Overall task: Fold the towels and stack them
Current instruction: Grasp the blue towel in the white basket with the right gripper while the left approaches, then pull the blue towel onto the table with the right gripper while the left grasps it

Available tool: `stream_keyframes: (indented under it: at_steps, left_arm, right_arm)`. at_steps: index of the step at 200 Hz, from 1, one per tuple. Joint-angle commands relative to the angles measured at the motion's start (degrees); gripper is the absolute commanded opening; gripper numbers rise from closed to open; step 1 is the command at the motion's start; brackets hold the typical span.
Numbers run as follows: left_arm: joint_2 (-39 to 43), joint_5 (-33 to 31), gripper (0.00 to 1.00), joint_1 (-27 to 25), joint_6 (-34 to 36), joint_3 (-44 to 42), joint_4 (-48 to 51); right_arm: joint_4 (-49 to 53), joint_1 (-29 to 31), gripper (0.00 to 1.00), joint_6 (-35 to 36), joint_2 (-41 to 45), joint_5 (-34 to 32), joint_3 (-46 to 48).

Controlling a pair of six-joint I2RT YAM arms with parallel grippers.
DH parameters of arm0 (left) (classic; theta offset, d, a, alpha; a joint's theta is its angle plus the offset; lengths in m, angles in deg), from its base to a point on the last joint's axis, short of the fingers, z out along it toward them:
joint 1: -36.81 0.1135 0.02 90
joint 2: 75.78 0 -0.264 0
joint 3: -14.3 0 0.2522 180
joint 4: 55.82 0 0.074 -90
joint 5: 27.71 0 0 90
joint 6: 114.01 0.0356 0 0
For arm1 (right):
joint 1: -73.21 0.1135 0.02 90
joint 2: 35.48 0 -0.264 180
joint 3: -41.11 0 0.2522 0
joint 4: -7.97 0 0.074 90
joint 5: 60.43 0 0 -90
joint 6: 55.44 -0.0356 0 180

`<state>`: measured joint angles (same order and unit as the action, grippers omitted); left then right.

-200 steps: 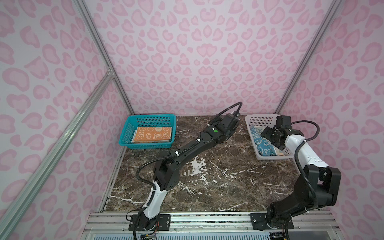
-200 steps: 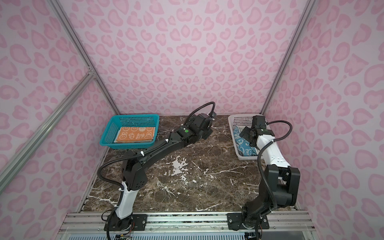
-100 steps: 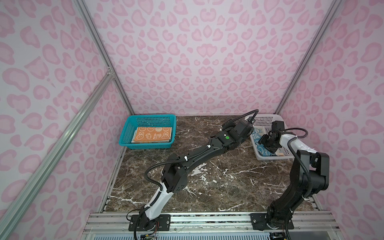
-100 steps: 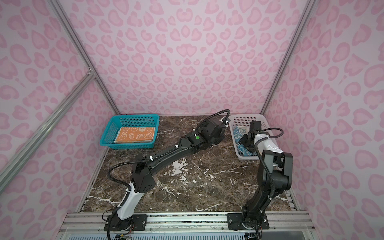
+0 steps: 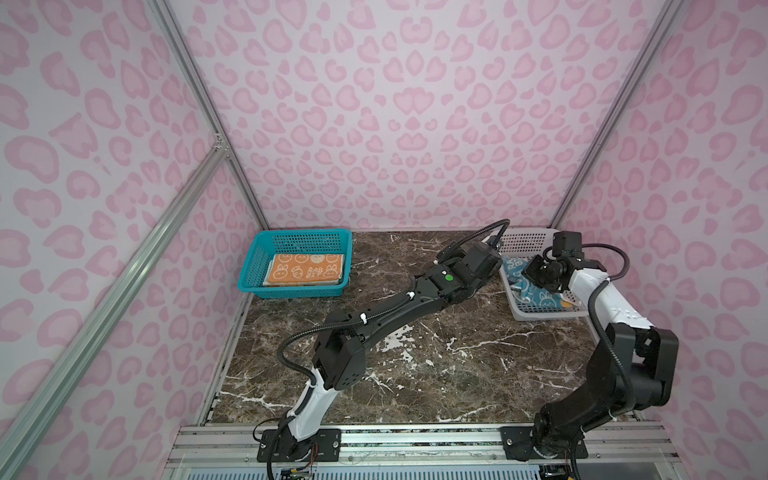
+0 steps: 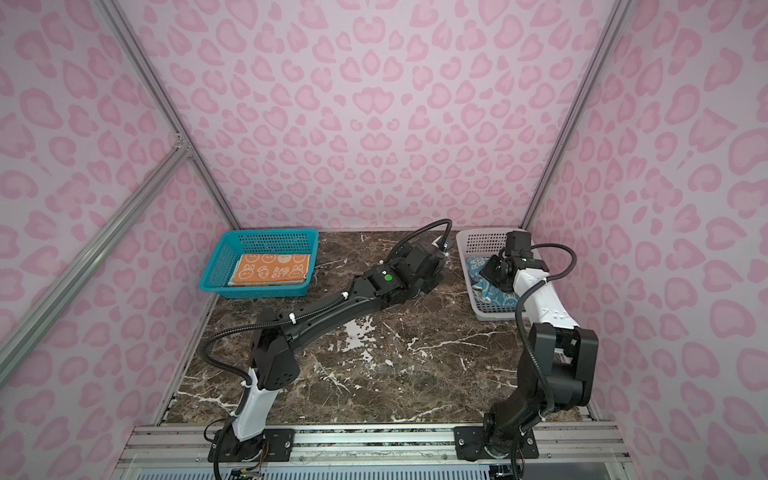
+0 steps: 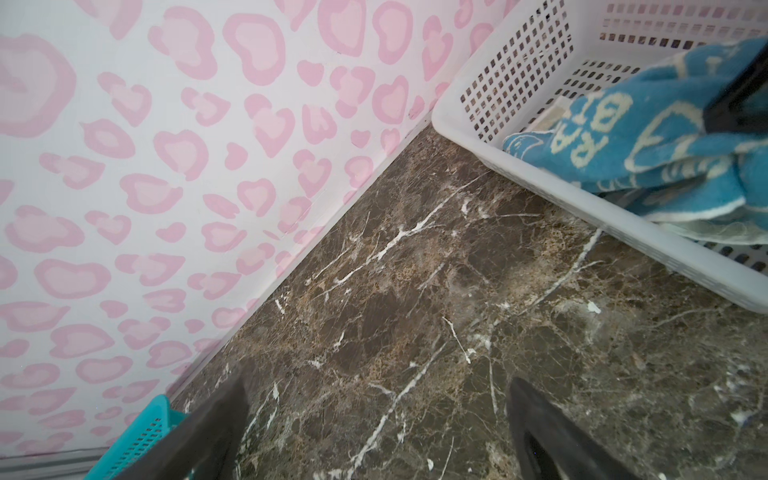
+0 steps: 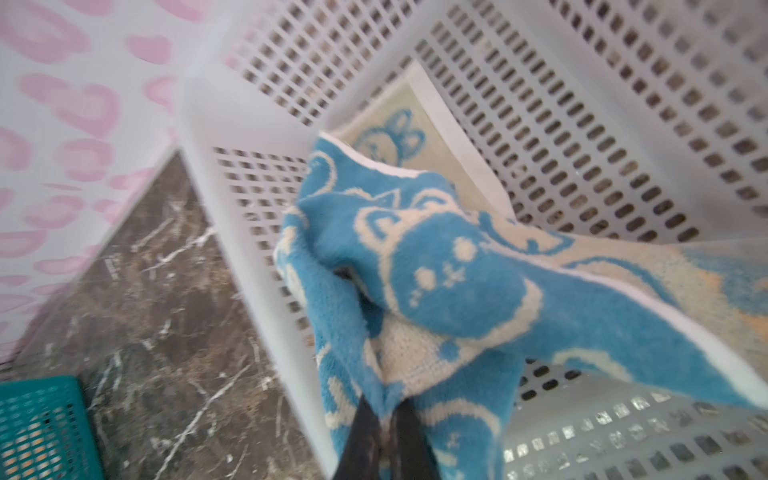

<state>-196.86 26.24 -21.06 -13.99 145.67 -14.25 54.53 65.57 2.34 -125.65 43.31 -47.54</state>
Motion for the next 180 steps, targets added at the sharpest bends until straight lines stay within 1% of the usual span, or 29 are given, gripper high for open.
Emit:
stream_keyframes:
  at_steps: [1, 25, 46, 57, 83, 95, 109, 123, 124, 130, 131, 132, 136, 141, 144, 150, 155, 164, 173, 180]
  left_arm:
    - [4.62, -2.51, 0.98, -0.05, -4.49, -3.36, 0.66]
    - [11.44, -3.21, 0.98, 0.03, -10.42, -9.7, 2.37]
    - [17.85, -3.48, 0.98, 0.34, -17.07, -15.64, 5.17]
    - [21.42, -3.43, 0.98, 0.71, -20.55, -19.45, 6.34]
    - [30.75, -2.42, 0.98, 1.76, -28.21, -30.74, 6.21]
    - [35.23, -1.48, 0.98, 2.2, -30.68, -36.19, 5.36]
    - [39.58, -1.33, 0.98, 2.72, -33.27, -41.74, 5.1]
    - [42.79, -1.98, 0.98, 3.17, -35.07, -45.81, 5.73]
    - [42.95, -2.08, 0.98, 3.23, -35.25, -46.11, 5.83]
    - [44.02, -2.47, 0.98, 3.44, -35.91, -47.35, 6.3]
    - [44.14, -2.59, 0.98, 3.5, -36.02, -47.5, 6.38]
    - [44.24, -2.6, 0.98, 3.52, -36.12, -47.74, 6.47]
    - [44.89, -2.74, 0.98, 3.69, -36.4, -48.51, 6.73]
    - [45.55, -2.77, 0.98, 3.8, -36.68, -49.46, 6.93]
    - [45.88, -2.89, 0.98, 3.88, -36.85, -50.02, 7.07]
    - [46.45, -3.16, 0.98, 3.99, -37.32, -51.13, 7.16]
    - [47.08, -3.38, 0.98, 4.14, -37.67, -52.2, 7.17]
    - [47.69, -3.22, 0.98, 4.37, -38.62, -54.11, 6.96]
    - [47.95, -2.99, 0.98, 4.68, -39.44, -55.74, 6.99]
    - [48.08, -3.09, 0.98, 4.91, -40.5, -56.92, 7.35]
  right_arm:
    - [5.37, 2.03, 0.0, 2.12, 3.27, -0.01, -4.53]
    - [9.13, 7.13, 0.0, 2.52, 6.7, -0.37, -9.72]
    - [10.1, 14.04, 0.0, 1.38, 8.37, -1.31, -14.59]
    - [10.4, 18.98, 0.0, 0.73, 8.35, -2.44, -16.47]
    - [10.82, 30.92, 0.0, -0.69, 6.1, -6.72, -20.67]
    - [10.34, 35.93, 0.0, -1.2, 4.38, -7.8, -21.95]
    - [9.79, 40.83, 0.0, -2.08, 2.32, -8.64, -22.1]
    - [8.58, 44.03, 0.0, -2.6, 0.38, -8.61, -19.81]
    - [8.42, 44.16, 0.0, -2.68, 0.28, -8.53, -19.48]
    - [7.0, 44.34, 0.15, -3.14, -0.26, -7.64, -17.04]
    - [7.0, 44.34, 0.15, -3.14, -0.26, -7.64, -17.04]
    - [6.4, 44.32, 0.2, -3.29, -0.49, -7.14, -16.1]
    - [5.44, 44.12, 0.28, -3.45, -0.88, -6.29, -14.39]
    - [4.56, 43.84, 0.43, -3.53, -1.53, -5.43, -12.35]
    - [4.1, 43.43, 0.5, -3.48, -1.96, -4.88, -11.29]
    - [3.47, 42.62, 0.61, -2.97, -2.6, -3.85, -8.44]
    - [2.62, 41.97, 0.66, -2.43, -2.96, -3.35, -6.33]
    - [1.17, 41.01, 0.72, -1.55, -3.1, -2.73, -2.59]
    - [-0.11, 40.24, 0.75, -0.86, -3.0, -2.24, 0.68]
    - [-1.33, 39.88, 0.76, -0.27, -2.92, -1.76, 3.52]
